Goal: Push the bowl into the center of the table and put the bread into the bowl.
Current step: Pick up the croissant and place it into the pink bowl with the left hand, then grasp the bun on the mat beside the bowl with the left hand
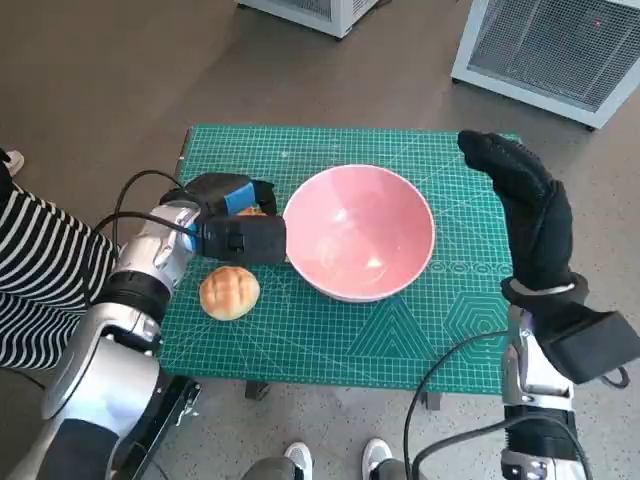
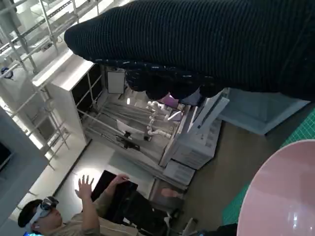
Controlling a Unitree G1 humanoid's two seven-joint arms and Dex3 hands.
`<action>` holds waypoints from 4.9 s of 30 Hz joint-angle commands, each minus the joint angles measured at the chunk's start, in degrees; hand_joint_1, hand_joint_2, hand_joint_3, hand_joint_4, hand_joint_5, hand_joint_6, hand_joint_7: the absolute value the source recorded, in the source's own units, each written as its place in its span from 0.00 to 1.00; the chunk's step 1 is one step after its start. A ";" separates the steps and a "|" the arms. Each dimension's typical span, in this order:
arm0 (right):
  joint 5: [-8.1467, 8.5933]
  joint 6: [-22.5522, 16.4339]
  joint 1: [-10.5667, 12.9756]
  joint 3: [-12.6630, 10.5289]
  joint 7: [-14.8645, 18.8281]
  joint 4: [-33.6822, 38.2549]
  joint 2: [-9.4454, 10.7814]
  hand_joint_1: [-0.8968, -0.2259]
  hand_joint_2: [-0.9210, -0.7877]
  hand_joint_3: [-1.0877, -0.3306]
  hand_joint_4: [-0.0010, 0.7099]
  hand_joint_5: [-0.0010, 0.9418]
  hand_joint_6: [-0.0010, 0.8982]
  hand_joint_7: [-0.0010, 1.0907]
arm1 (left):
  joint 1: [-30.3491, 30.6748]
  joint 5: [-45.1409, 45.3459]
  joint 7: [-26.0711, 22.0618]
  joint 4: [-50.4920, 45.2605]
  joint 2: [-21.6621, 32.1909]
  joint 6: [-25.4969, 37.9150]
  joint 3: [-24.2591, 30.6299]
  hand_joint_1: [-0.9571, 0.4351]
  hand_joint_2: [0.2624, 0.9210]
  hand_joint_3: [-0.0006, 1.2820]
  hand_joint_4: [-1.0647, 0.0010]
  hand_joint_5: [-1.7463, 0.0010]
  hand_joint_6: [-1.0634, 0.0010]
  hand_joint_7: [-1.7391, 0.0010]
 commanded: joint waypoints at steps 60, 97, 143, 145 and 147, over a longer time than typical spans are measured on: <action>2.80 -0.35 -1.12 0.61 2.34 4.68 0.82 0.17 0.00 0.42 0.28 0.00 0.06 0.48 | -0.71 -7.30 4.77 -22.25 12.99 -15.41 13.85 0.69 1.00 0.02 0.26 0.40 0.41 0.33; 2.01 -1.34 1.33 -0.98 1.27 3.01 0.44 0.17 0.00 0.43 0.28 0.00 0.07 0.48 | -3.88 -2.38 -2.00 -17.78 -3.89 -15.47 4.65 0.69 1.00 0.08 0.36 0.36 0.48 0.27; 2.47 -0.22 2.49 0.37 0.29 1.55 2.49 0.19 0.00 0.43 0.28 0.00 0.07 0.48 | 16.40 -19.07 -24.34 -56.30 14.80 -7.96 21.58 0.57 0.81 0.00 0.38 1.00 0.62 0.76; 2.58 -0.02 2.60 0.46 0.36 1.23 2.48 0.19 0.00 0.43 0.28 0.00 0.07 0.48 | 18.18 -19.12 -24.63 -59.23 15.89 -6.81 22.61 0.57 0.79 0.00 0.38 1.00 0.64 0.73; 2.83 0.17 2.58 0.51 0.58 1.19 2.45 0.19 0.00 0.43 0.28 0.00 0.07 0.48 | 20.16 -19.33 -25.03 -61.97 17.23 -5.96 23.77 0.58 0.77 0.00 0.37 1.00 0.63 0.72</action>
